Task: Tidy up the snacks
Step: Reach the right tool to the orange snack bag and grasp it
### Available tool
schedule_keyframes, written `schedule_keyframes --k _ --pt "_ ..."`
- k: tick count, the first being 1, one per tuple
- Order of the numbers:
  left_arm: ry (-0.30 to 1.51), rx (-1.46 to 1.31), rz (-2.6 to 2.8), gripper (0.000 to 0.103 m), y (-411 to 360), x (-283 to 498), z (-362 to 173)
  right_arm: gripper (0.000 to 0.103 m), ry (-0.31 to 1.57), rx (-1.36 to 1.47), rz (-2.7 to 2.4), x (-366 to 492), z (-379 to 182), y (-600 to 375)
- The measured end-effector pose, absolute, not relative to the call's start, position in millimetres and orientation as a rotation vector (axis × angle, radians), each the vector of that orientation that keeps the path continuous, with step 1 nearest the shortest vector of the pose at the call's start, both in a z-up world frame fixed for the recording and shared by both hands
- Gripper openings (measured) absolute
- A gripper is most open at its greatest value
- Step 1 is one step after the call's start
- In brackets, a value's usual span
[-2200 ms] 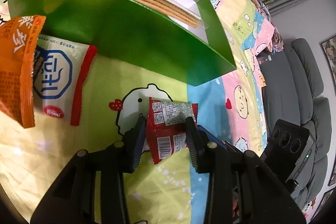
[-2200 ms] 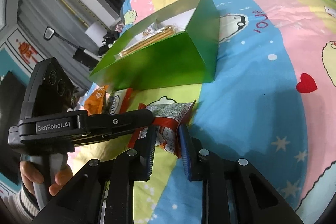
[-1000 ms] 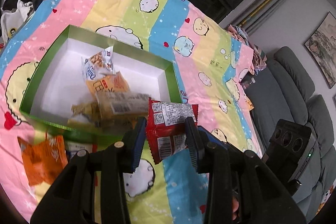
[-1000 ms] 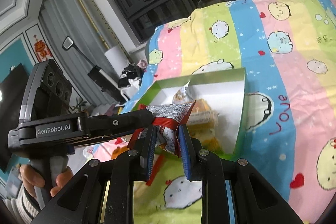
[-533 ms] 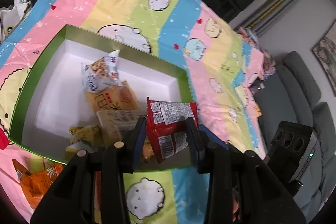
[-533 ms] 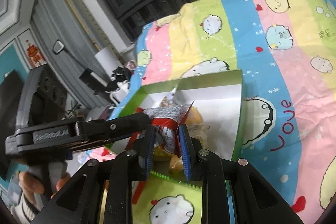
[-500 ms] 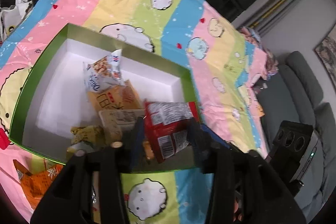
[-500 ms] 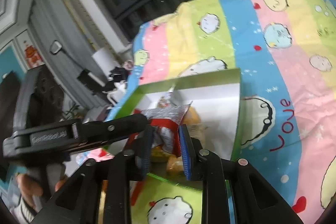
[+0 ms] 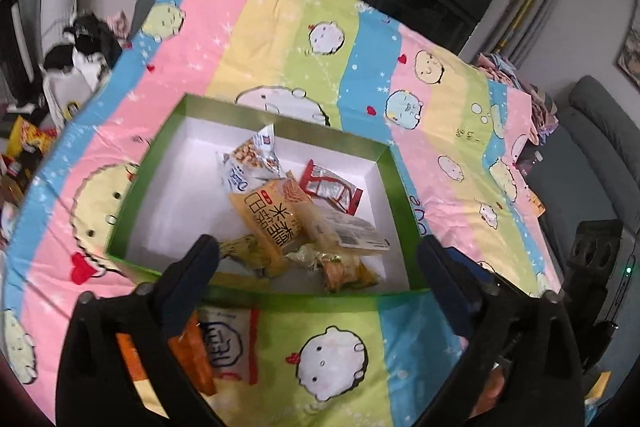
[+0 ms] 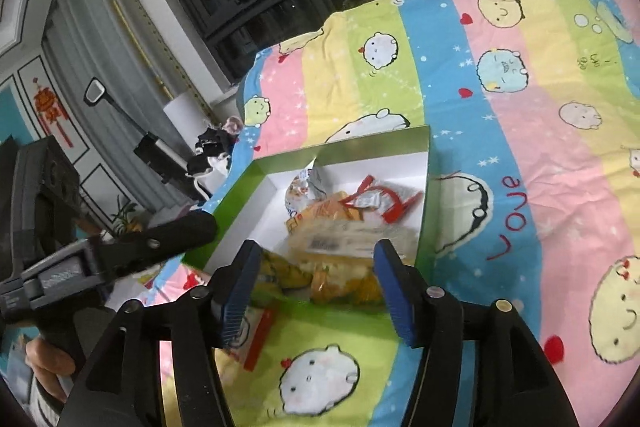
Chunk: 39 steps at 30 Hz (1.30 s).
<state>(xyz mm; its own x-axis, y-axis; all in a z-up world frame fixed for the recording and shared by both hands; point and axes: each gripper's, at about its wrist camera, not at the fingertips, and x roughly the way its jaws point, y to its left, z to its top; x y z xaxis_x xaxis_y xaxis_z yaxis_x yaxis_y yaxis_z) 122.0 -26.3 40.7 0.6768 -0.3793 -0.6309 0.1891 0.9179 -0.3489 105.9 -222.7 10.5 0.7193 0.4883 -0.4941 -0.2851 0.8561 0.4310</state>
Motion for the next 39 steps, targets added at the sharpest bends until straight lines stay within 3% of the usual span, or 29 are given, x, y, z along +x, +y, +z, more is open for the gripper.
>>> schedule_keyframes --k 14,27,39 --pt "0.651 -0.214 -0.216 0.102 19.1 68.7 58.9 0.067 0.667 0.19 0.463 63.8 17.0 -184.0" --pt "0.824 -0.589 -0.055 0.102 138.5 73.7 -18.0 0.067 0.744 0.036 0.525 52.0 -0.5 -121.7" --pt "0.924 -0.664 -0.203 0.101 122.9 93.2 -59.0 0.067 0.84 -0.116 0.634 75.7 -43.8 -54.0"
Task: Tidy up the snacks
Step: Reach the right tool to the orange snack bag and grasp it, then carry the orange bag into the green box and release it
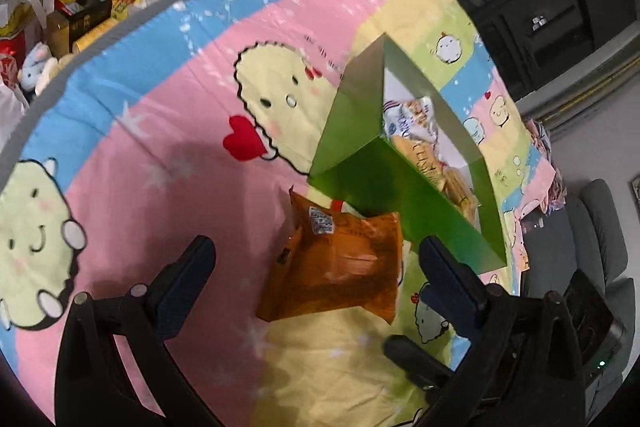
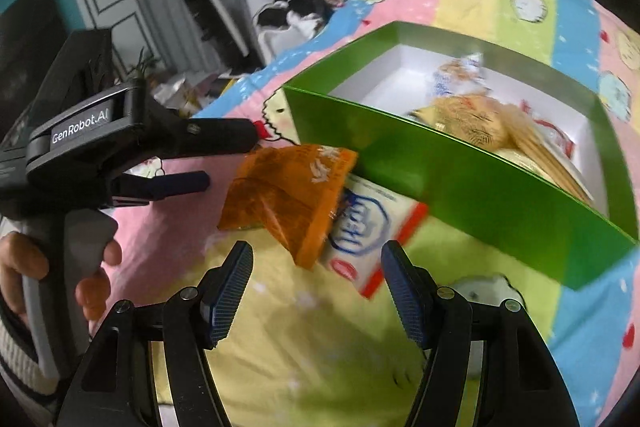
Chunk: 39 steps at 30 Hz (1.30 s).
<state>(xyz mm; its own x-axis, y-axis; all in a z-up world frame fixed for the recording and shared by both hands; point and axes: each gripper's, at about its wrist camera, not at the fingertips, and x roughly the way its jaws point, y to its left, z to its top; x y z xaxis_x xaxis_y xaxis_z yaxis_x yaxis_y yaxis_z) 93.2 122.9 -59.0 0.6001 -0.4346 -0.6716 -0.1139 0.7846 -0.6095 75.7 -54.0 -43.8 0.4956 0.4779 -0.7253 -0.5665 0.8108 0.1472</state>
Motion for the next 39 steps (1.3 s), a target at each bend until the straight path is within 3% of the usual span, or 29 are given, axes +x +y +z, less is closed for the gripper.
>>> schedule_keyframes --k 4,8,9,15,19,39 --pt "0.925 -0.665 -0.217 0.097 122.1 96.4 -62.9 0.067 0.84 -0.142 0.663 86.0 -49.1 -37.5" --pt "0.936 -0.634 -0.246 0.08 114.2 99.8 -65.7 0.067 0.844 -0.154 0.692 91.5 -52.3 -27.8" --pt "0.945 -0.632 -0.26 0.071 112.2 101.3 -67.0 0.067 0.846 -0.158 0.701 92.1 -52.3 -25.5" --pt "0.97 -0.632 -0.292 0.066 103.5 102.6 -70.7 0.056 0.869 -0.134 0.707 97.0 -53.9 -27.1" --pt "0.977 -0.597 -0.294 0.065 93.7 99.7 -69.9 0.041 0.89 -0.1 0.757 94.2 -60.1 -25.2" --pt "0.827 -0.409 -0.399 0.065 46.6 39.5 -15.8 0.039 0.747 0.021 0.693 29.1 -17.5 -73.6"
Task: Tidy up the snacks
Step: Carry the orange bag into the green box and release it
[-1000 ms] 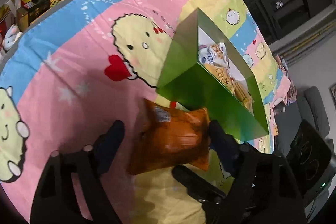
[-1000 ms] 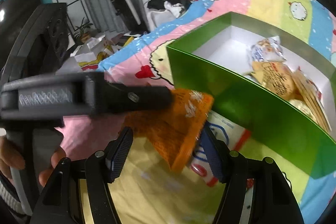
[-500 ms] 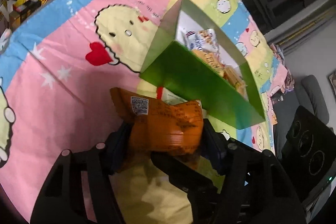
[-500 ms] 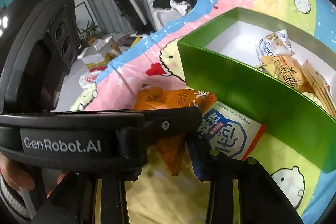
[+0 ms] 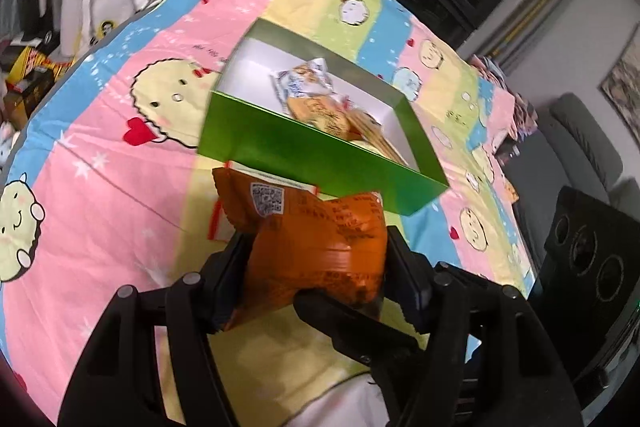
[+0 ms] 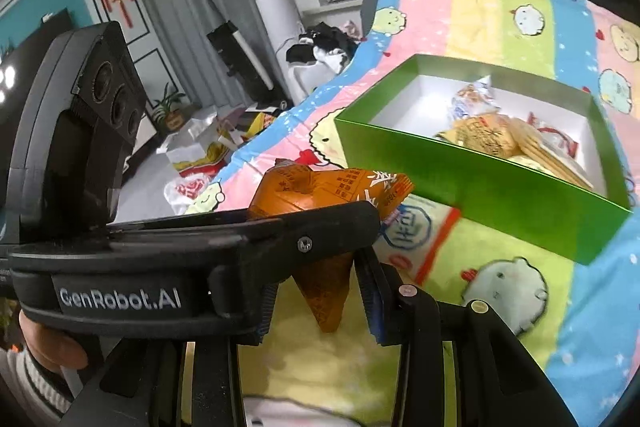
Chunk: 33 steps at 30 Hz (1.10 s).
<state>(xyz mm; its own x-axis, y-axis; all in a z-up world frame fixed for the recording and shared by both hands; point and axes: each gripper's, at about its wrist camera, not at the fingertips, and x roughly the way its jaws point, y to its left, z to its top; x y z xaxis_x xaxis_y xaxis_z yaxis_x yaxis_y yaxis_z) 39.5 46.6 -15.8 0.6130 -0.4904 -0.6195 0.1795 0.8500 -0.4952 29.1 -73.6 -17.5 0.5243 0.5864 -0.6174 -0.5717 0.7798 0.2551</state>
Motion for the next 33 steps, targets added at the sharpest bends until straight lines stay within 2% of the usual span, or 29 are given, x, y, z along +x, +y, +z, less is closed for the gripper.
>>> schedule_keyframes --k 14,33 --pt "0.775 -0.268 -0.437 0.065 0.7 39.0 15.7 0.039 0.66 0.067 0.678 18.8 1.4 -118.0" --pt "0.688 -0.188 -0.453 0.065 -22.0 110.1 52.2 0.039 0.562 0.102 0.642 84.0 33.9 -138.2"
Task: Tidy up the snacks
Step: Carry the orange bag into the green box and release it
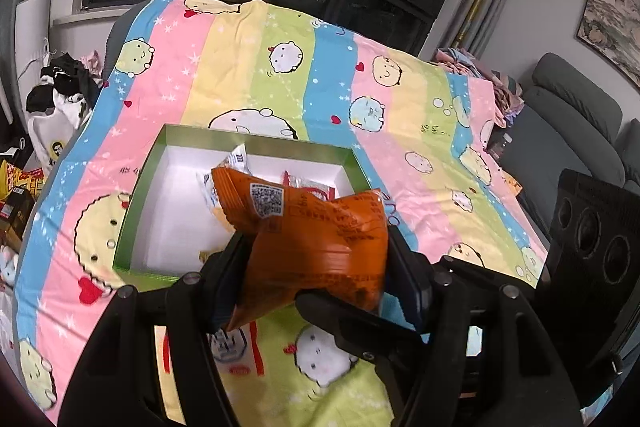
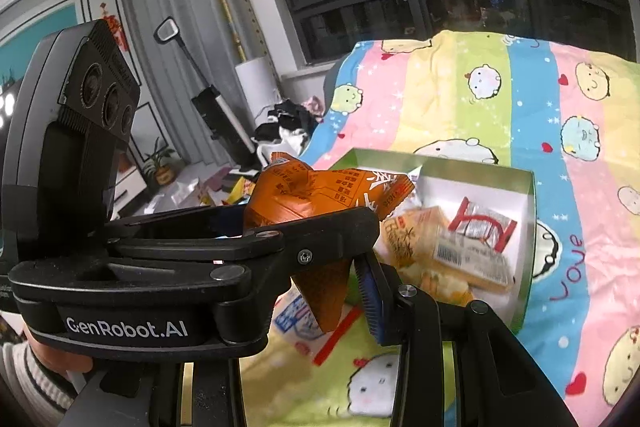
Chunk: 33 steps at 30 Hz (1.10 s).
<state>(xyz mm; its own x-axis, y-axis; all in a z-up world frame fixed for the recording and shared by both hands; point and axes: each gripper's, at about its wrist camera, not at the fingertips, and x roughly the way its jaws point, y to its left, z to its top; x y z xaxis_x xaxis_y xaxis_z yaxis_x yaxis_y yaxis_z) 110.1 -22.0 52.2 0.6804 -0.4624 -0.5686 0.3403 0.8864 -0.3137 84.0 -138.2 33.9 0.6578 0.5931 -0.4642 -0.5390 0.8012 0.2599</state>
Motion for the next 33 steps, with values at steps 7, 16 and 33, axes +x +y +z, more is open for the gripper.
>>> schedule_keyframes --k 7,16,33 --pt "0.764 -0.258 -0.446 0.066 -20.2 148.8 37.1 0.039 0.616 0.149 0.614 118.7 21.7 -138.6" --pt "0.83 -0.275 -0.428 0.067 -28.9 186.2 16.3 0.039 0.695 0.165 0.571 157.9 7.2 -143.8" --pt "0.775 -0.246 -0.328 0.092 -19.5 180.4 29.0 0.055 0.672 0.053 0.428 148.8 15.3 -153.0"
